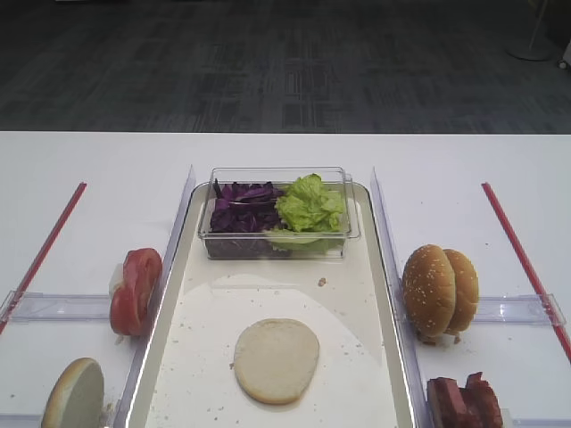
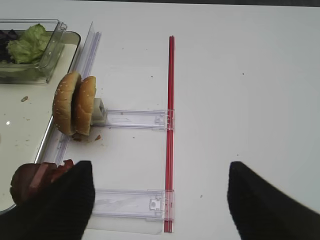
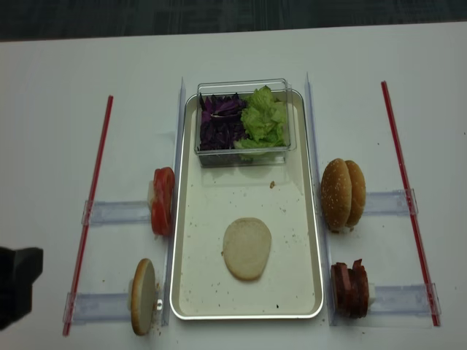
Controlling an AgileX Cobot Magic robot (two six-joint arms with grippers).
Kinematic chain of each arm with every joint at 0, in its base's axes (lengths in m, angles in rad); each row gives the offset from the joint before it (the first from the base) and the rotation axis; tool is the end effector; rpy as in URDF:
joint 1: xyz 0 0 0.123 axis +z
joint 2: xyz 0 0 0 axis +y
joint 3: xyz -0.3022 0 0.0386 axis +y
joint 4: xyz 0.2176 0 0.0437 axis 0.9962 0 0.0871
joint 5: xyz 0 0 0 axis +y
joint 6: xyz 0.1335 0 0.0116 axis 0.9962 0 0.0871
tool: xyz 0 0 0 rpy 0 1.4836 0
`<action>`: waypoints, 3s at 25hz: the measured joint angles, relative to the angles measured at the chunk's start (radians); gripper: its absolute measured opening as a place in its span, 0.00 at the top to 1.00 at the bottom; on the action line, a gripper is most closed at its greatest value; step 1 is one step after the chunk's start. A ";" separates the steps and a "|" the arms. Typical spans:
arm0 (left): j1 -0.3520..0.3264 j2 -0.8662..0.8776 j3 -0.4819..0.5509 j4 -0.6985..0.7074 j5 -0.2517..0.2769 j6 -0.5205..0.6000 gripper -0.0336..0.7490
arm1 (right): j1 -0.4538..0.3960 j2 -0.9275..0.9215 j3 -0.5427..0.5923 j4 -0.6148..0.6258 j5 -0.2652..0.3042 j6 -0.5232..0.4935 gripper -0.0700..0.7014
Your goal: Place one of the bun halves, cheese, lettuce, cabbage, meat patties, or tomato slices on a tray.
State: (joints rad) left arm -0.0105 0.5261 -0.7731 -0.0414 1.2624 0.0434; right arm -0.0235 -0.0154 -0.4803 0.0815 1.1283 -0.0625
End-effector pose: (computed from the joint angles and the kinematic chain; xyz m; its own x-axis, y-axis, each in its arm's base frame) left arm 0.0385 -0.0057 0.2965 -0.7989 0.0392 -0.6002 0.0588 0.9982 -0.0131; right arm -0.0176 0.0103 0.2296 -0.5162 -0.0153 -0.8563 -0.0537 0.9985 0.0145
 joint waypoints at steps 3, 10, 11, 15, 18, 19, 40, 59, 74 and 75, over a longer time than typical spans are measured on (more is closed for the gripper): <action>0.000 -0.083 0.070 -0.002 0.000 0.000 0.33 | 0.000 0.000 0.000 0.000 0.000 0.000 0.17; 0.000 -0.224 0.212 -0.013 0.001 0.000 0.33 | 0.000 0.000 0.000 0.000 0.000 0.000 0.17; 0.000 -0.239 0.229 -0.013 0.001 0.000 0.33 | 0.000 0.000 0.000 0.000 0.000 0.000 0.17; 0.000 -0.269 0.243 -0.014 0.000 0.002 0.33 | 0.000 0.000 0.000 0.000 0.000 0.000 0.17; 0.000 -0.277 0.243 -0.015 -0.009 0.002 0.33 | 0.000 0.000 0.000 0.000 0.000 0.000 0.17; 0.000 -0.277 0.243 -0.015 -0.015 0.002 0.33 | 0.000 0.000 0.000 0.000 0.000 0.000 0.17; 0.000 -0.277 0.282 -0.031 -0.085 0.004 0.33 | 0.000 0.000 0.000 0.000 0.000 0.000 0.17; 0.000 -0.434 0.282 -0.032 -0.088 0.004 0.33 | 0.000 0.000 0.000 0.000 0.000 -0.002 0.17; 0.000 -0.540 0.282 -0.037 -0.082 0.004 0.33 | 0.000 0.000 0.000 0.000 0.000 -0.002 0.17; 0.000 -0.542 0.282 -0.037 -0.082 0.004 0.33 | 0.000 0.000 0.000 0.000 0.000 -0.002 0.17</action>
State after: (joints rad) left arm -0.0105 -0.0158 -0.4909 -0.0784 1.1802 0.0469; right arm -0.0235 -0.0154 -0.4803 0.0815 1.1283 -0.0643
